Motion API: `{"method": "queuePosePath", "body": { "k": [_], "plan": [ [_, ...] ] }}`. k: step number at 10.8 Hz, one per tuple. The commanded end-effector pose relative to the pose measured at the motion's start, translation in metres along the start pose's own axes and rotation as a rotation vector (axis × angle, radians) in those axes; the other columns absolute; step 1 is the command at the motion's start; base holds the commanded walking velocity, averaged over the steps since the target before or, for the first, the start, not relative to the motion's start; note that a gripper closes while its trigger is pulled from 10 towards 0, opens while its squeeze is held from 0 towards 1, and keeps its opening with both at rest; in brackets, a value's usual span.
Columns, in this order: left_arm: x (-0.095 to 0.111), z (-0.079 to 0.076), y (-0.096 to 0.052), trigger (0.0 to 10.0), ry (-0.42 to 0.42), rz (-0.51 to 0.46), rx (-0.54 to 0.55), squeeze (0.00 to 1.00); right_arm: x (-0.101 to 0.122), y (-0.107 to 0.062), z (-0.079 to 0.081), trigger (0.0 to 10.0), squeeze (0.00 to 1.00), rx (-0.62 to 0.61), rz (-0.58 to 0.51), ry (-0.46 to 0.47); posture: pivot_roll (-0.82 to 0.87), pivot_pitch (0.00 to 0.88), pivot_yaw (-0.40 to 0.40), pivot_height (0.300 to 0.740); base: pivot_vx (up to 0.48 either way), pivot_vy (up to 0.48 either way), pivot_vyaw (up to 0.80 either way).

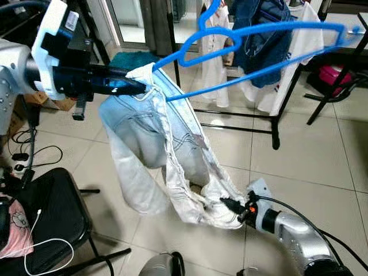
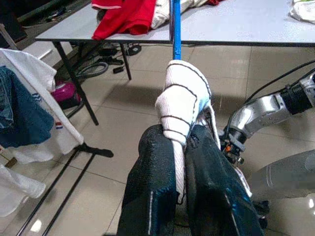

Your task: Hang hanger

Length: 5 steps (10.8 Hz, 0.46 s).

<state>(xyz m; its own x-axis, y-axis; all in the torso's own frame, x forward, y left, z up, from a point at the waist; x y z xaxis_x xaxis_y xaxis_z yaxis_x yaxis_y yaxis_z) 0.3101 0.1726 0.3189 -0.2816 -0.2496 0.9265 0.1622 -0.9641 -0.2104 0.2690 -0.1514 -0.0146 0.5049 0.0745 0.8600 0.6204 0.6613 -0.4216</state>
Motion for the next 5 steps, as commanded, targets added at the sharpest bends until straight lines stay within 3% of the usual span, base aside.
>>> {"method": "queuePosePath", "body": {
  "k": [1,5],
  "plan": [
    [0.016,0.003,-0.014,0.0,0.067,-0.023,0.041,0.00,-0.007,-0.004,-0.004,0.0,0.00,-0.015,0.022,0.015,0.02,0.091,0.175,0.740,0.000,0.000,0.00],
    [0.004,-0.002,-0.016,0.0,0.052,0.011,0.060,0.00,0.008,-0.006,-0.013,0.0,0.00,-0.034,-0.056,0.032,0.01,0.084,0.161,0.740,0.000,0.000,0.00]
  ]
}}
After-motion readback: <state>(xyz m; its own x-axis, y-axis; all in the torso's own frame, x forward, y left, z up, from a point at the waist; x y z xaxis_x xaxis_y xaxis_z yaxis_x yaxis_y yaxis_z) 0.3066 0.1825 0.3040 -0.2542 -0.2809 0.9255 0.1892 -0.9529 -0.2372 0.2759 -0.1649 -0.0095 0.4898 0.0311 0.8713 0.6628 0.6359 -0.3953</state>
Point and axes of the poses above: a point about 5 cm out from each wrist's last joint towards the gripper, its own y axis pointing out of the wrist towards the gripper, its own x axis along the axis of the wrist's last joint, z = x × y, the point moved 4 cm from there along y, pointing out of the wrist towards the gripper, and after that the axes turned 3 degrees about y, right-handed, at the moved point
